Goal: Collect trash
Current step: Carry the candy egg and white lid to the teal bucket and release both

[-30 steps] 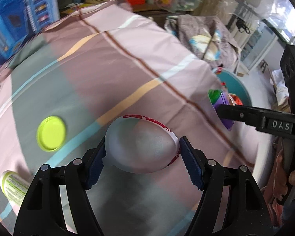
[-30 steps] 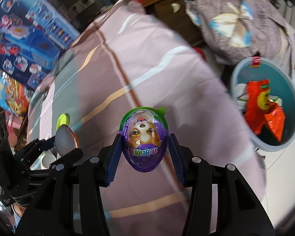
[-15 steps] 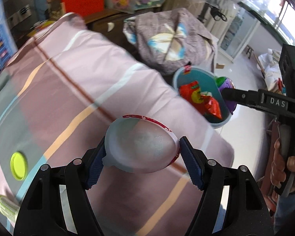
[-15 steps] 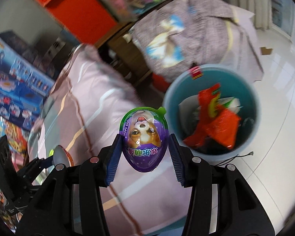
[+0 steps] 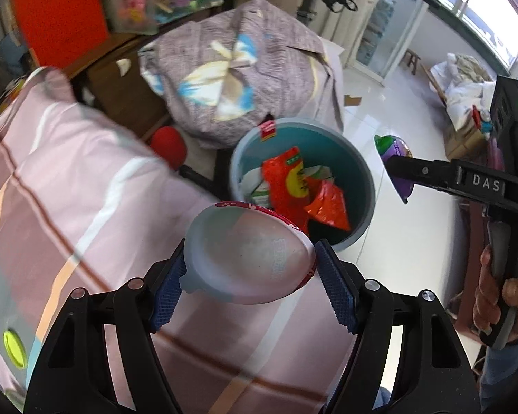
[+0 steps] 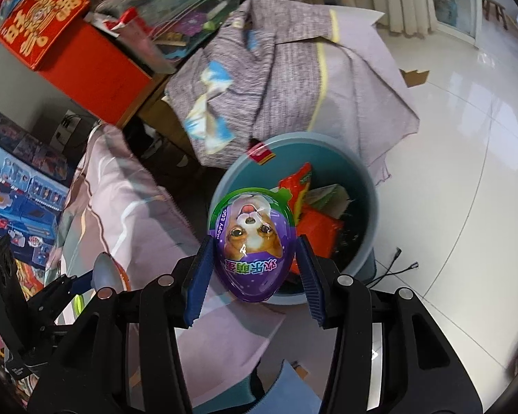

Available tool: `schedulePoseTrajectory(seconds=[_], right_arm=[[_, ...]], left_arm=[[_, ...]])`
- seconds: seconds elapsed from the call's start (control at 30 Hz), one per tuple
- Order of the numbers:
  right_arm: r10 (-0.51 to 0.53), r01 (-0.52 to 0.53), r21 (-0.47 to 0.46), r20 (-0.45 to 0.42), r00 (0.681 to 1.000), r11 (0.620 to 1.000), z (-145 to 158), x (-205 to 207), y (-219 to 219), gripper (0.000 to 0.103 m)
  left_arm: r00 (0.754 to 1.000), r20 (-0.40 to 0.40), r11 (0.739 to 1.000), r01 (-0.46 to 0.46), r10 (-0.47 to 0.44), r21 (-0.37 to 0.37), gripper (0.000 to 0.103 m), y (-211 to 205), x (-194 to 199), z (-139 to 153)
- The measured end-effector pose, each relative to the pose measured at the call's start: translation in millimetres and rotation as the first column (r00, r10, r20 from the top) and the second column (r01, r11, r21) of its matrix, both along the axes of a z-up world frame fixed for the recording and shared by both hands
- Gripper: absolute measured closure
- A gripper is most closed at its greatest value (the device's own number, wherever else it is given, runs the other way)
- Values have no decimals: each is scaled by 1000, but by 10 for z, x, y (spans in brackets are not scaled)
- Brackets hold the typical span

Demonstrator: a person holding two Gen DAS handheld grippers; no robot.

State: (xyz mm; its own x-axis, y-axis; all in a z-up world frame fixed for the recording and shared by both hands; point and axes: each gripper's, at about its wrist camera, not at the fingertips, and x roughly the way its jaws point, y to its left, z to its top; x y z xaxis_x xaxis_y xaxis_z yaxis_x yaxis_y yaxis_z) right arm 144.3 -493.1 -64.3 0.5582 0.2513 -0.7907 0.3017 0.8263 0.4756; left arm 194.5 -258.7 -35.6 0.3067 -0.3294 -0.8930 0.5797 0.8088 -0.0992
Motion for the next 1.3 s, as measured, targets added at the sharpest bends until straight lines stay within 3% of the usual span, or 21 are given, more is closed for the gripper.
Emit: schedulePoseTrajectory(seconds=[0.47, 0.53, 0.6, 1.13, 1.3], right_arm=[[-47, 47, 1, -55, 997, 999, -163, 119, -343, 57], [-51, 51, -1, -63, 997, 999, -179, 158, -374, 57], [-52, 52, -3, -66, 996, 999, -185, 195, -389, 57], [29, -32, -34, -86, 996, 999, -194, 542, -202, 56], [54, -58, -42, -86, 995, 997, -203, 615, -92, 38]], left_arm=[[996, -60, 996, 75, -73, 41, 29, -774, 351, -360], [995, -69, 996, 72, -69, 43, 27, -838, 426, -392], [995, -77, 997, 61, -57, 44, 17, -868, 491, -411], [996, -89, 1000, -6, 7, 13, 9, -596, 431, -392], [994, -98, 999, -54, 54, -5, 8, -405, 386, -362]])
